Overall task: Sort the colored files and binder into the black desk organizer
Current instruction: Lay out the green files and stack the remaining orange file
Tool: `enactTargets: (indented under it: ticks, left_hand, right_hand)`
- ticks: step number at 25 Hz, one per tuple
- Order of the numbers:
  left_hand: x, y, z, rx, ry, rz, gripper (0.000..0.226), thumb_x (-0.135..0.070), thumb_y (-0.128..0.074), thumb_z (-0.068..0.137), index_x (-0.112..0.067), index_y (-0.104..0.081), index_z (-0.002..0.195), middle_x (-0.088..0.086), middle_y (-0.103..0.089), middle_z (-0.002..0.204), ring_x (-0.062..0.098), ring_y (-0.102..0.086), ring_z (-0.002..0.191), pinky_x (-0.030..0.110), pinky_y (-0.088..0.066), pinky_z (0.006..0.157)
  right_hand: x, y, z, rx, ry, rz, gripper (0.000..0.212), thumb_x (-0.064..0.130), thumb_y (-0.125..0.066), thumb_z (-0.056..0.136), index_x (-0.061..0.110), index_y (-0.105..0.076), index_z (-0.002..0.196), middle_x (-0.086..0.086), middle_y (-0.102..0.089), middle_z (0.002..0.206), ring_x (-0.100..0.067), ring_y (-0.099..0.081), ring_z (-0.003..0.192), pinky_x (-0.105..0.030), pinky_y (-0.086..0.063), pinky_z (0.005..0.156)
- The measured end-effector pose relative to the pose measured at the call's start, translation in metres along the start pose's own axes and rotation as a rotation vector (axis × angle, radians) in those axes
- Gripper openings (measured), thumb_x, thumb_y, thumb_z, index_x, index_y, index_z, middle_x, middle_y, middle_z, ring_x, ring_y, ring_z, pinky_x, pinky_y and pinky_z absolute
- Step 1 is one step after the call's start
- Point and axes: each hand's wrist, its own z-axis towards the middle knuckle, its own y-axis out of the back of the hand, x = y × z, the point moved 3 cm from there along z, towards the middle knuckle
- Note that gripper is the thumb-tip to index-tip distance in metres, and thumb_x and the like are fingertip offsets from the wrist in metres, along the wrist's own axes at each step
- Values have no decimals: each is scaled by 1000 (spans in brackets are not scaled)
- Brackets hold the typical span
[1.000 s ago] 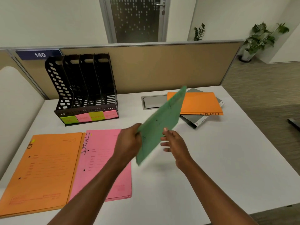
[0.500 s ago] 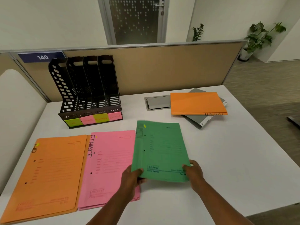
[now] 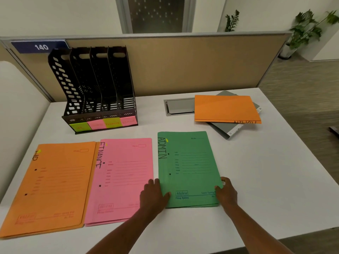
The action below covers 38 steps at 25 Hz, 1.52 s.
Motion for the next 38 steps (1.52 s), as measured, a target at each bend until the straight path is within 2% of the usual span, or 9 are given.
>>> enactTargets:
  ticks: [2, 4, 7, 13, 18, 28, 33, 36, 38]
  left_hand:
    - [-12, -6, 10, -18, -118, 75, 80, -64, -52, 83, -18, -31, 144, 12, -38, 145, 27, -41, 126, 40, -42, 102]
    - [-20, -13, 21, 18, -184, 143, 95, -69, -48, 83, -22, -9, 156, 15, -3, 163, 36, -13, 147, 47, -20, 119]
    - [-30, -26, 33, 7, -240, 213, 100, -78, -32, 83, -26, 13, 156, 13, 31, 159, 35, 25, 148, 54, 9, 120]
    - [-42, -44, 52, -64, -311, 220, 91, -78, -20, 89, -25, 9, 157, 9, 25, 162, 30, 25, 149, 52, 4, 120]
    - [-42, -55, 60, -46, -287, 242, 89, -76, -24, 91, -22, 1, 158, 12, 12, 165, 33, 12, 152, 56, -2, 119]
    - [-48, -53, 60, -43, -272, 284, 92, -76, -32, 89, -17, -16, 157, 18, -7, 164, 38, -6, 151, 58, -12, 115]
    - [-52, -49, 62, -17, -265, 294, 91, -76, -31, 89, -16, -17, 157, 19, -6, 164, 39, -4, 151, 58, -13, 114]
    - [-57, -48, 59, 48, -230, 273, 93, -78, -27, 88, -16, -14, 157, 19, -2, 164, 38, 1, 151, 58, -10, 114]
    - [-63, -42, 60, 74, -194, 245, 97, -81, -23, 85, -19, 2, 157, 16, 16, 163, 38, 13, 150, 57, -1, 119]
  right_hand:
    - [0, 3, 8, 11, 36, -74, 41, 7, -57, 93, 11, -52, 133, -14, -65, 127, -35, -63, 106, -38, -51, 88]
    - [2, 6, 16, 18, 62, -151, 41, 10, -59, 93, 11, -53, 133, -17, -63, 126, -35, -61, 110, -39, -50, 91]
    - [8, 12, 31, 15, 72, -236, 39, 22, -62, 93, 13, -56, 130, -19, -58, 122, -34, -61, 107, -39, -51, 90]
    - [42, 25, 72, 55, 118, -124, 34, 32, -63, 92, 15, -64, 122, -8, -66, 120, -24, -62, 108, -35, -49, 94]
    - [93, 27, 120, 206, -37, 421, 21, 23, -65, 92, 15, -67, 112, -9, -70, 115, -24, -67, 98, -45, -56, 95]
    - [194, 2, 220, 503, -176, 1031, 55, 18, -62, 96, 26, -43, 147, -1, -54, 135, -37, -55, 124, -44, -50, 98]
    - [205, -8, 237, 477, -256, 1078, 36, 18, -65, 94, 16, -56, 129, -12, -56, 140, -35, -60, 117, -45, -51, 95]
    - [209, 2, 228, 405, -159, 931, 27, 18, -57, 99, 14, -62, 125, -11, -59, 137, -29, -62, 106, -43, -52, 94]
    - [209, 18, 212, 313, -53, 775, 24, 19, -51, 101, 18, -65, 121, -9, -62, 133, -24, -62, 101, -43, -52, 95]
